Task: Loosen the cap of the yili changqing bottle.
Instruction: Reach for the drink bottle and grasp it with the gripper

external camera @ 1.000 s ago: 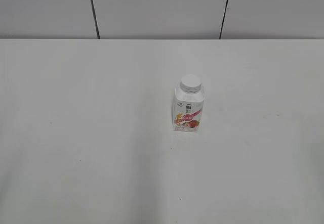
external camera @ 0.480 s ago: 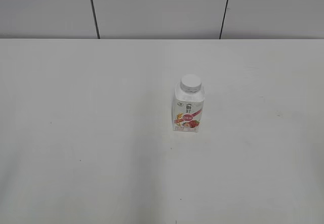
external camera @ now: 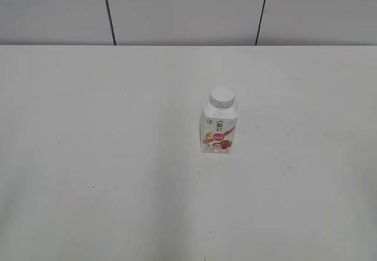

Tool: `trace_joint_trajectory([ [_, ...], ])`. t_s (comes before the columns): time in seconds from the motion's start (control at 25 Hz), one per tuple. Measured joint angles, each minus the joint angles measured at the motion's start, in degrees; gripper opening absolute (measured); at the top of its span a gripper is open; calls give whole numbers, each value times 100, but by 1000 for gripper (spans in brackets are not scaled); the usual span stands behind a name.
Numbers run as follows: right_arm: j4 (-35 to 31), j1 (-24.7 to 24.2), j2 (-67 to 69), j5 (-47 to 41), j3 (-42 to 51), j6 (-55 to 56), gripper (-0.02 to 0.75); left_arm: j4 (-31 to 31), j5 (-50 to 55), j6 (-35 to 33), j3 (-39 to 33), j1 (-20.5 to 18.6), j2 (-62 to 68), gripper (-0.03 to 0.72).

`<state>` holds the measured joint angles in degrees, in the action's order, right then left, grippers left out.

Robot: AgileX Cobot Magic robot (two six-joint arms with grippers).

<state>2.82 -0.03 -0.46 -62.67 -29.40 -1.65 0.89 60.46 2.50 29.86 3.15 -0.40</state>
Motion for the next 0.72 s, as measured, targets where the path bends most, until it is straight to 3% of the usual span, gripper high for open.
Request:
trace_joint_trajectory([
  [0.72, 0, 0, 0, 0, 0, 7, 510, 10, -127, -11, 26, 0, 0, 572],
])
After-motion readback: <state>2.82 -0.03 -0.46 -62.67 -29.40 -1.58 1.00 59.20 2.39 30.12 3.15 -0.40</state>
